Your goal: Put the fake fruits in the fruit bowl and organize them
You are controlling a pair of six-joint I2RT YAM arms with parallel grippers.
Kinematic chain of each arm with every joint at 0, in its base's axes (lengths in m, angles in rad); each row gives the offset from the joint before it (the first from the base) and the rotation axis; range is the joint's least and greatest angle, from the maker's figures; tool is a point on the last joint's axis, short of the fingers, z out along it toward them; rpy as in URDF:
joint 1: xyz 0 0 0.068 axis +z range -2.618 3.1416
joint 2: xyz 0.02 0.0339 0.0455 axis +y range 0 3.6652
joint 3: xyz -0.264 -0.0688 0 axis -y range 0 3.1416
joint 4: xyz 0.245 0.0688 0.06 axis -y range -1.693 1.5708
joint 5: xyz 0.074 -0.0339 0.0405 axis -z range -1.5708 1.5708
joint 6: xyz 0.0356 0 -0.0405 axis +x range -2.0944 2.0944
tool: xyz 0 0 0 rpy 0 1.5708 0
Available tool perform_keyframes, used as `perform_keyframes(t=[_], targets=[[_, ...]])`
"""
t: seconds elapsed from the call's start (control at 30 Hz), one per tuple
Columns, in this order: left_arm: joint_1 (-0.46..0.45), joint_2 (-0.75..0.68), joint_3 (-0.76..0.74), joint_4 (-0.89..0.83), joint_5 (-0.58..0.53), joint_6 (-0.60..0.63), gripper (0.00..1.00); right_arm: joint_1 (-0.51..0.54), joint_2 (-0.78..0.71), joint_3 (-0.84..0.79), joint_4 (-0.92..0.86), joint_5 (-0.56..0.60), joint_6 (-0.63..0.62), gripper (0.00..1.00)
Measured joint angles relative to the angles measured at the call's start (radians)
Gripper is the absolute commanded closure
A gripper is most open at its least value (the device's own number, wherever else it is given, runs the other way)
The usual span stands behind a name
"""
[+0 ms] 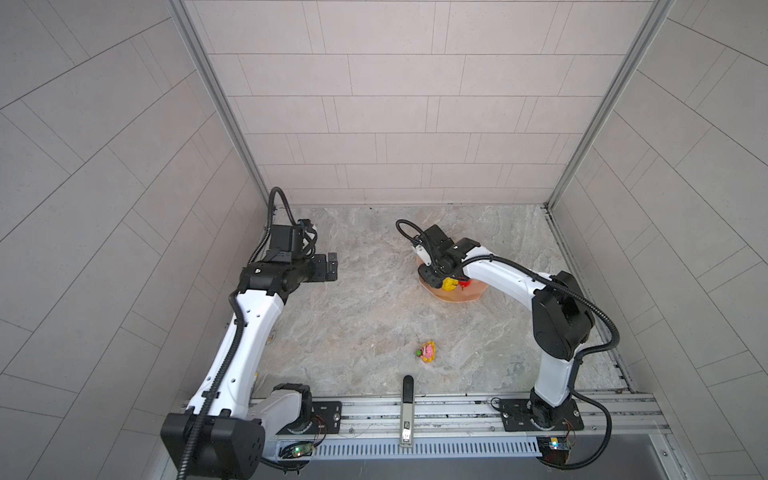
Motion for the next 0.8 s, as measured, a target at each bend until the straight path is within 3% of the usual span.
perform_keyframes(t=[0.17,0.43,0.63,0.8], targets=[[0.000,0.000,0.000,0.000,0.002,0.000,0.00,-0.002,0.000,0.000,0.008,0.004,0.001,0.34],[0.000,0.000,0.000,0.000,0.002,0.000,0.00,-0.002,-0.047,-0.056,0.023,0.003,-0.008,0.19],[0.000,0.001,0.000,0.000,0.004,0.000,0.00,-0.045,-0.332,-0.277,0.115,-0.005,-0.007,0.01],[0.000,0.015,0.008,-0.001,0.020,0.002,0.00,-0.209,-0.669,-0.497,0.245,0.024,0.029,0.00]])
